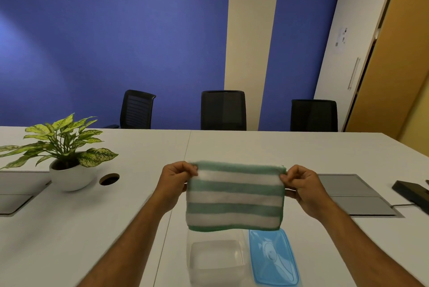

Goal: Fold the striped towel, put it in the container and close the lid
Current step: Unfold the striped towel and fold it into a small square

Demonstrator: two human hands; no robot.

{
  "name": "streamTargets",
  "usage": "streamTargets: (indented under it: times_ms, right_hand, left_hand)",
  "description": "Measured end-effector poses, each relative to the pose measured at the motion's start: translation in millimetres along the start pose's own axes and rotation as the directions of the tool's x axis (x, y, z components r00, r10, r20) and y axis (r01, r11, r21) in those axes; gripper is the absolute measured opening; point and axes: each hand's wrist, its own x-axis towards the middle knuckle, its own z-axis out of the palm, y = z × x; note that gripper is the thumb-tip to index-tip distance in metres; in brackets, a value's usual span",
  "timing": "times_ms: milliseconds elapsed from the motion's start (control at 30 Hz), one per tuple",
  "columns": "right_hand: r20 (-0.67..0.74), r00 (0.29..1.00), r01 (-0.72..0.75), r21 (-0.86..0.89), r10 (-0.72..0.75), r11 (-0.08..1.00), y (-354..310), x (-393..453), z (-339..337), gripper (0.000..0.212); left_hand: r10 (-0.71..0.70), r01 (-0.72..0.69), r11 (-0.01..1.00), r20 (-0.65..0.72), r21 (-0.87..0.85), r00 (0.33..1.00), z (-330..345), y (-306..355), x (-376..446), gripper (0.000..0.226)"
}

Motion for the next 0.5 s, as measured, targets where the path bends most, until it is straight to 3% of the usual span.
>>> streamTargets:
  times_ms: [133,233,367,500]
  right_hand:
    - [0.005,1.0,-0.018,-0.101,0.019,0.995,2.6,2.0,3.3,0.031]
    - [0.063,0.998,-0.018,-0.1,0.024,0.995,4.5,3.1,3.6,0.026]
    - [0.019,1.0,-0.022,-0.153,0.025,0.988,4.9,4.6,4.7,0.025]
    - [0.025,0.999,-0.031,-0.136,0.035,0.99,3.7,3.4,4.1,0.023]
  left_hand:
    - [-0.004,0.001,0.997,0.041,0.076,0.999,2.0,-1.3,0.1,0.022]
    - [-0.02,0.007,0.995,0.129,0.099,0.991,2.1,0.3,-1.1,0.034]
    - [-0.034,0.024,0.993,0.083,0.116,0.996,4.4,1.1,-2.5,0.015]
    - [-0.059,0.04,0.988,0.123,0.149,0.991,3.2,-1.3,-5.5,0.031]
